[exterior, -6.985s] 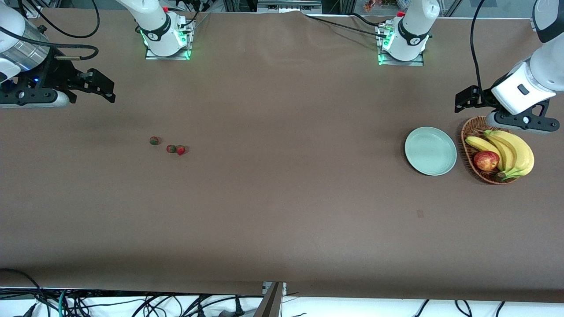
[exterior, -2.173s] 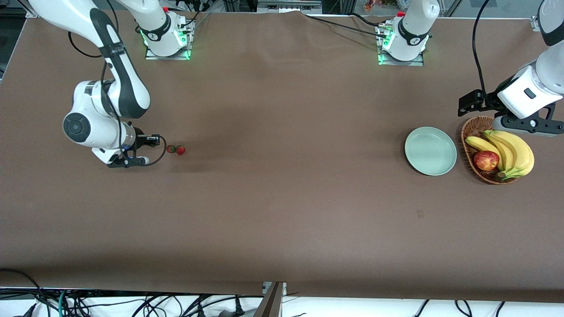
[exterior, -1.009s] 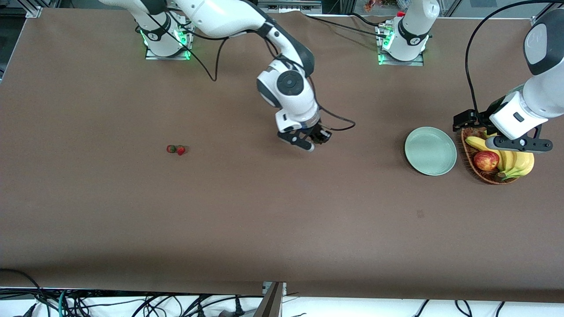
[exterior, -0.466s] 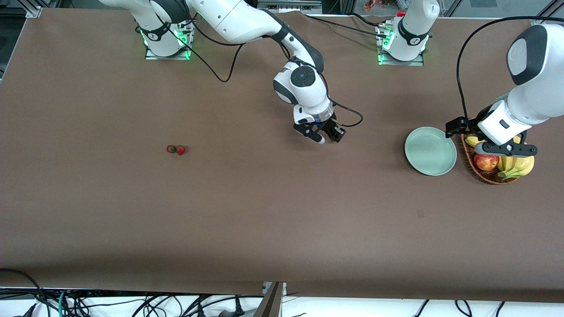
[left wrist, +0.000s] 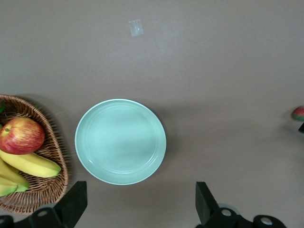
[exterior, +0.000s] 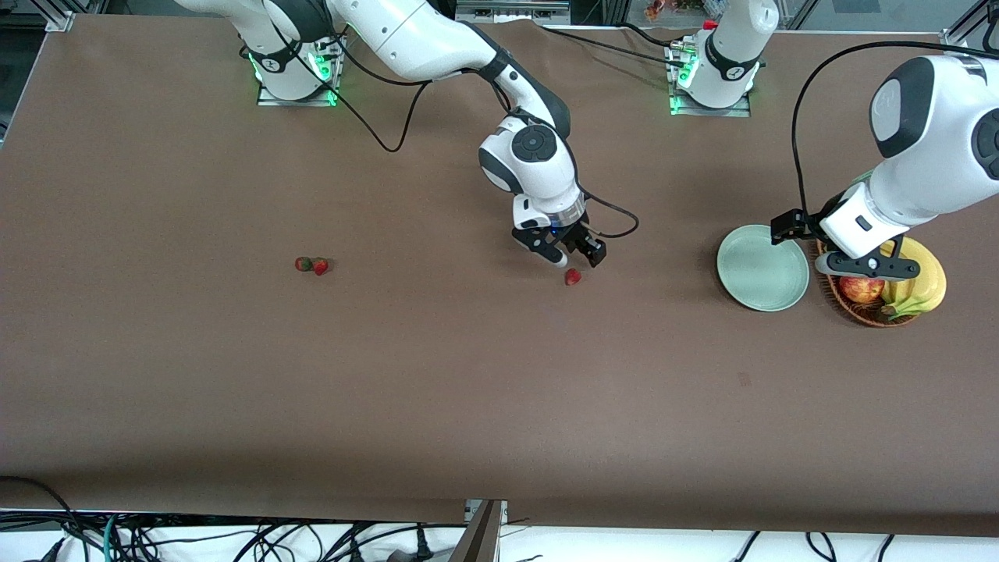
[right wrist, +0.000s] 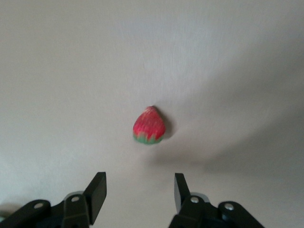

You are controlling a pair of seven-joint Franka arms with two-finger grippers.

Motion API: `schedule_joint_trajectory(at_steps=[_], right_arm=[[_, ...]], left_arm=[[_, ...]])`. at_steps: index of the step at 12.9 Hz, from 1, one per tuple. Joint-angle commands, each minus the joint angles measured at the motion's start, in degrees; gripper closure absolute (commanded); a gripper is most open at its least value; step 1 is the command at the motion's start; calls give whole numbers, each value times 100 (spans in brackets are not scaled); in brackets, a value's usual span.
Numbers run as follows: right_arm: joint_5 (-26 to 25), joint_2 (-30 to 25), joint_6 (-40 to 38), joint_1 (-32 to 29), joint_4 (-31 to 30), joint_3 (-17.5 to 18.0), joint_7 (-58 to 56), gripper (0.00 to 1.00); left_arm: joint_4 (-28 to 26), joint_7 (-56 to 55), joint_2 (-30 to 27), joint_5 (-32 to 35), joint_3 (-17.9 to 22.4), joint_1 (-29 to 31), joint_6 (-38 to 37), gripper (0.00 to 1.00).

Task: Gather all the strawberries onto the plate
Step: 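Grasp the strawberry with the left gripper while the right gripper reaches the strawberries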

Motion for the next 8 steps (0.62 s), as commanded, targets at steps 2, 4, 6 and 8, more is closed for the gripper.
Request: schedule_joint_trajectory(at_steps=[2, 4, 6, 8], right_arm=[[31, -781, -1252, -494, -70, 13, -675, 30], [49, -1142, -2209, -880, -70, 30, -1559, 28], [49, -1415, -3062, -1249, -123, 30, -2483, 28], [49, -1792, -3303, -1496, -603, 4, -3379, 27]], left_arm=[[-427, -335, -144, -97, -262, 41, 464, 0], [-428, -484, -65, -97, -367, 33, 561, 0], [-428, -756, 58, -97, -498, -11, 719, 0], [-428, -1473, 321, -88, -901, -11, 1078, 0]])
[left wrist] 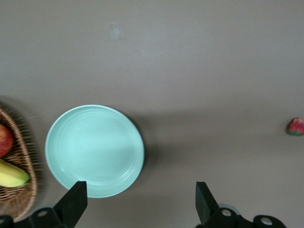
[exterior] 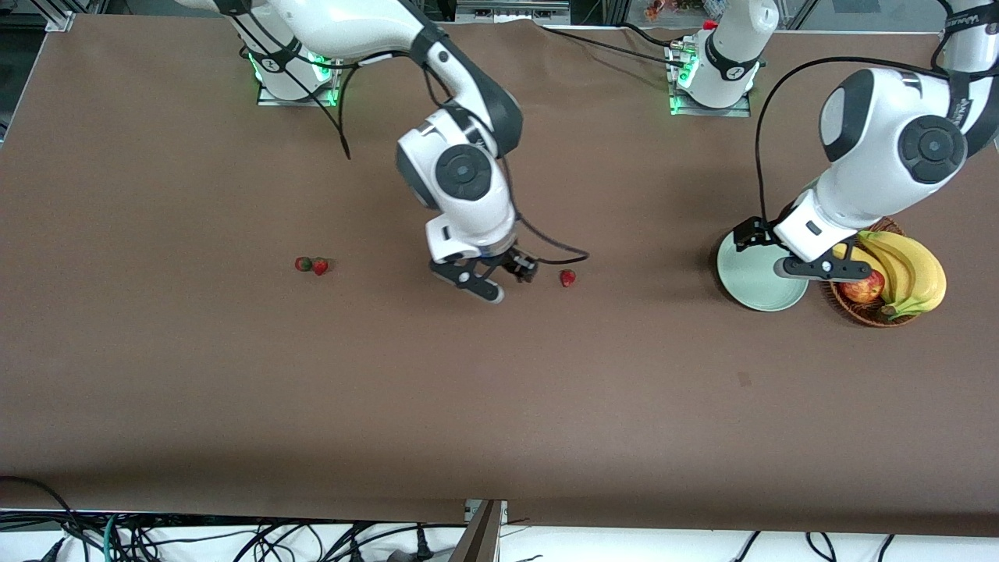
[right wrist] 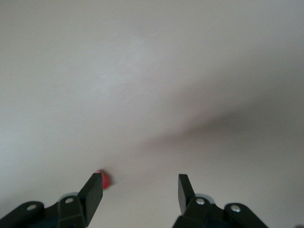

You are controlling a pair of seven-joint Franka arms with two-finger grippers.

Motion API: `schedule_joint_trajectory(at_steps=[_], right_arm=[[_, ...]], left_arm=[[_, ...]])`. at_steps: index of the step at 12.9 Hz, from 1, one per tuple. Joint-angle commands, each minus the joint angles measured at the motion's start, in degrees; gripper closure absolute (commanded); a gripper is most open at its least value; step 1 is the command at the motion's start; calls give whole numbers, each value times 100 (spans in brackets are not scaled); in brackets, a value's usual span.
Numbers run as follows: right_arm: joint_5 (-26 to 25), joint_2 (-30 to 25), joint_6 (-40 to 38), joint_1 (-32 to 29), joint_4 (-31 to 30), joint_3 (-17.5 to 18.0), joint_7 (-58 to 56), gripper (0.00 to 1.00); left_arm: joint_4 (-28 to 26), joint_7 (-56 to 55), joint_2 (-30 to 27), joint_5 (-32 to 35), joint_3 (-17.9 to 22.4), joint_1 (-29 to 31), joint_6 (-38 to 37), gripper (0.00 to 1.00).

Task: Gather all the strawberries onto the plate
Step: 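Grasp the strawberry with the left gripper while the right gripper reaches the strawberries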

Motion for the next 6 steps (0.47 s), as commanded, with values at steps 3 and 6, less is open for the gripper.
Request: schedule_joint_trajectory(at_steps=[3, 6], right_arm=[[24, -1260, -144, -292, -1892, -550, -2739, 26], [15, -1894, -30, -292, -3142, -1254, -4288, 26]], left_arm=[[125, -2091, 954, -16, -1256, -10, 1218, 0], [941, -3726, 1895, 825, -2048, -133, 1476, 0]])
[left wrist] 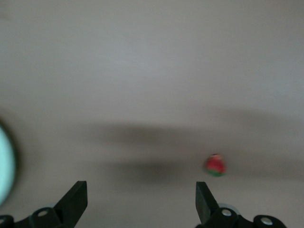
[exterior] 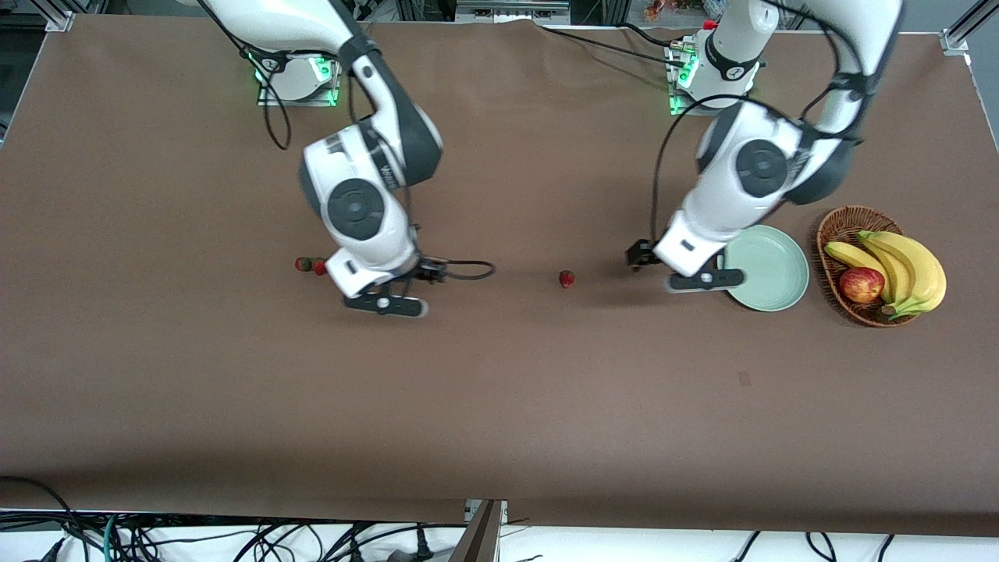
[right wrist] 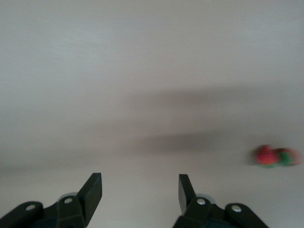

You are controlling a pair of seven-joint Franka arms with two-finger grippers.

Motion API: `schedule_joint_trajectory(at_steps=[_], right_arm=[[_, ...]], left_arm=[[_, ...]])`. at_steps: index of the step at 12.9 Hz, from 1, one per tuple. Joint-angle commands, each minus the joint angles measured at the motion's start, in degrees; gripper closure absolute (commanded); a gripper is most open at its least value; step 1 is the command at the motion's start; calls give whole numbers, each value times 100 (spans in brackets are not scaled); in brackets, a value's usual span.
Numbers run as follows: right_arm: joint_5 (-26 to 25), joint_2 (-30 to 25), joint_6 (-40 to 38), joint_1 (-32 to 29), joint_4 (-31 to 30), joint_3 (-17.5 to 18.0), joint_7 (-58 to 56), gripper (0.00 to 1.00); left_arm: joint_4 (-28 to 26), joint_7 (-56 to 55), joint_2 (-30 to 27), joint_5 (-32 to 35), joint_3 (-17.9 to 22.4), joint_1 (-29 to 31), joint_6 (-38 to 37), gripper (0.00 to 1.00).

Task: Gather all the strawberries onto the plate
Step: 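Grasp the strawberry with the left gripper while the right gripper reaches the strawberries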

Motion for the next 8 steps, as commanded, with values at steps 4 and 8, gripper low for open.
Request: schedule_joint_trajectory(at_steps=[4, 8], right_arm=[[18, -968, 1333, 36, -2604, -783, -1764, 26], [27, -995, 2586, 28, -3610, -792, -1826, 26]], left_arm=[[941, -2010, 1116, 1469, -424, -448, -63, 0], [976, -2802, 1652, 2155, -397, -827, 261, 0]])
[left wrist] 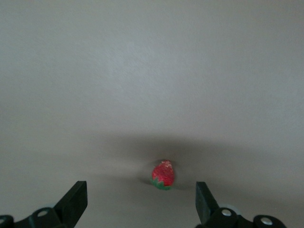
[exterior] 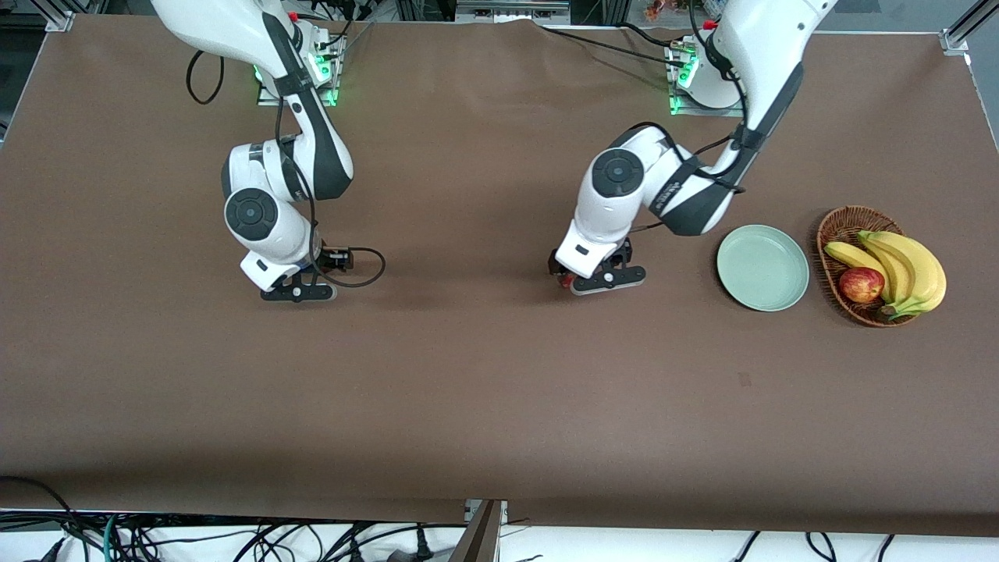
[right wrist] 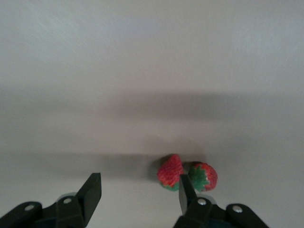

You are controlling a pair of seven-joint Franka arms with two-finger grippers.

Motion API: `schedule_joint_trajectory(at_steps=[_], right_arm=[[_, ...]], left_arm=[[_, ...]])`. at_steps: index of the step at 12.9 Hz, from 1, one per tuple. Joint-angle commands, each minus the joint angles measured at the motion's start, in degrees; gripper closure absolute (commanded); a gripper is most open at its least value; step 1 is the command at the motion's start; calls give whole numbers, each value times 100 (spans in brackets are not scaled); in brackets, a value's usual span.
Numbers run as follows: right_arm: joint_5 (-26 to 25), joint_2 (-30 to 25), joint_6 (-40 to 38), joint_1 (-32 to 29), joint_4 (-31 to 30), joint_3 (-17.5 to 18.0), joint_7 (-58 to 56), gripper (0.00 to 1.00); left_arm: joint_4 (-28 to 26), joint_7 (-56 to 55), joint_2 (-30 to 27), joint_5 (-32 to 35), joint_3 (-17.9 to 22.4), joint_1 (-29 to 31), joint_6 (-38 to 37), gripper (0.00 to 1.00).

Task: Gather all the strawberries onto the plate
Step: 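Grasp the strawberry with the left gripper while the right gripper reaches the strawberries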

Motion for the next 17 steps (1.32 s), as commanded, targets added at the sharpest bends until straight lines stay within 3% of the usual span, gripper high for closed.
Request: schedule_joint_trajectory(at_steps=[1, 7, 8, 9, 10, 11, 14, 17], right_arm=[[27, -296, 264, 49, -448, -5, -120, 26], [27, -156, 667, 31, -632, -5, -137, 26], [27, -129, 720, 22, -650, -5, -146, 26], [27, -120, 730, 22, -650, -5, -155, 26], [27, -112, 730, 22, -659, -5, -155, 26], [27, -112, 738, 22, -659, -5, -155, 27], [36, -77, 835, 14, -685, -5, -260, 30], [27, -41, 870, -22, -685, -5, -304, 31]], left_arm=[[211, -426, 540, 384, 39, -146, 295, 0], [211, -462, 964, 429, 198, -207, 753, 0], [211, -515, 964, 429, 189, -199, 753, 17], [219, -532, 964, 411, 189, -207, 745, 48], [219, -611, 964, 411, 189, -207, 745, 66], [211, -707, 955, 420, 189, -216, 727, 77], [219, -744, 911, 368, 162, -207, 666, 82], [350, -673, 499, 219, 110, 29, 122, 84]])
